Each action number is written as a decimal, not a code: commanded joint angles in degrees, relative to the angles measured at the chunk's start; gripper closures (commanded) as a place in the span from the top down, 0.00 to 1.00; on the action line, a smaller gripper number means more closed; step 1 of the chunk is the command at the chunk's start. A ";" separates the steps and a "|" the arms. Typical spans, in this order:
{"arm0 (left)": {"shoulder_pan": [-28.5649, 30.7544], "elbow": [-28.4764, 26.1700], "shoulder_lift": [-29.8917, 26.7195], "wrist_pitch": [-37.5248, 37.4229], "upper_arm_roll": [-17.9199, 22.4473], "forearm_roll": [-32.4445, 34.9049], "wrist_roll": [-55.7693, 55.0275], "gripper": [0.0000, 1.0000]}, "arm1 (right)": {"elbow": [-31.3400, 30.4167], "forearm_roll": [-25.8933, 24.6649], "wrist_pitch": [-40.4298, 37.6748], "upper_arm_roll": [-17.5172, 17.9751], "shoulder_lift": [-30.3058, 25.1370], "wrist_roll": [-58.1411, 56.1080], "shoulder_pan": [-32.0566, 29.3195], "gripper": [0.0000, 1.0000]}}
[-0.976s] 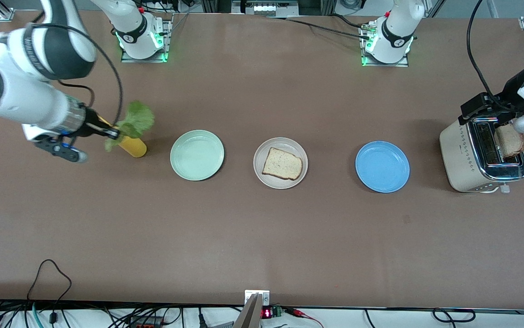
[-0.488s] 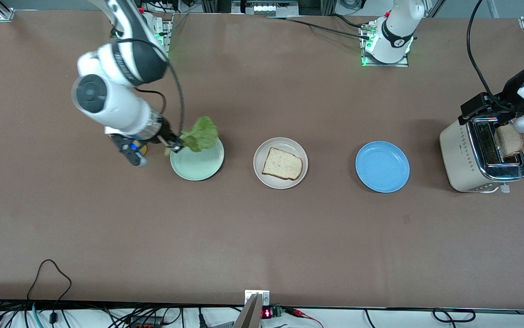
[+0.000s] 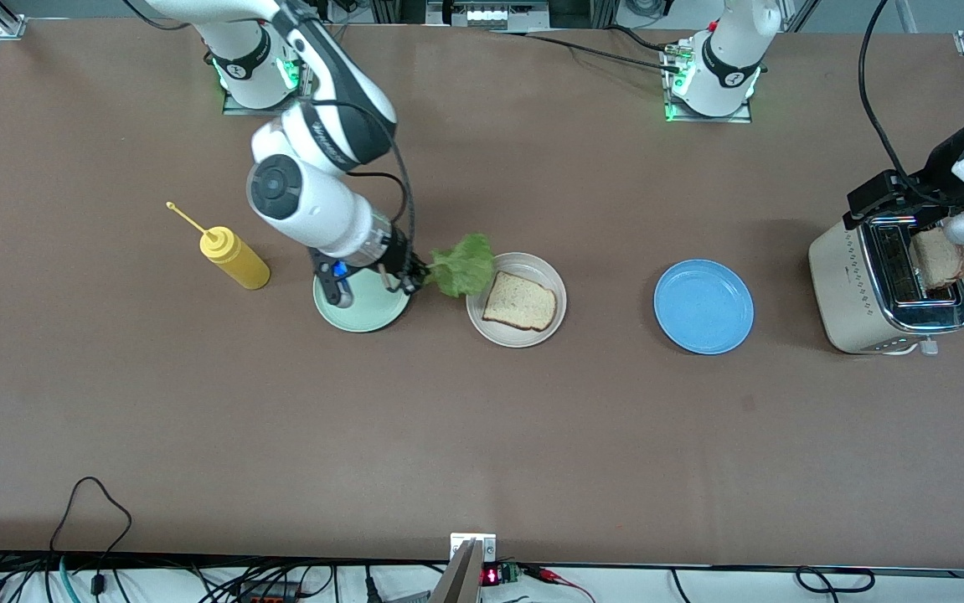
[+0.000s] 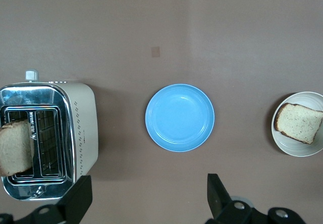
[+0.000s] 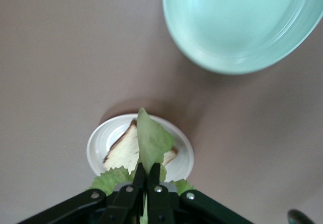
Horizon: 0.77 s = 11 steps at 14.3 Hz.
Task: Make sandwich in beige plate with both arms
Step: 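Release the lettuce onto the bread and withdraw the right gripper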
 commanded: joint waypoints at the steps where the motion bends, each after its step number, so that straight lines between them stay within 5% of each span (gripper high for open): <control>1: 0.27 0.50 -0.08 -0.75 -0.26 0.40 0.87 1.00 | 3.05 1.15 5.18 -0.71 4.58 5.70 3.64 0.00; 8: 0.27 0.50 0.01 -0.66 -0.17 0.40 0.87 1.00 | 4.81 1.15 19.26 -0.71 12.23 10.28 8.48 0.01; 11: 0.36 0.33 0.10 -0.22 0.01 0.31 0.78 1.00 | 4.63 0.71 22.17 -0.71 14.17 9.93 9.36 0.33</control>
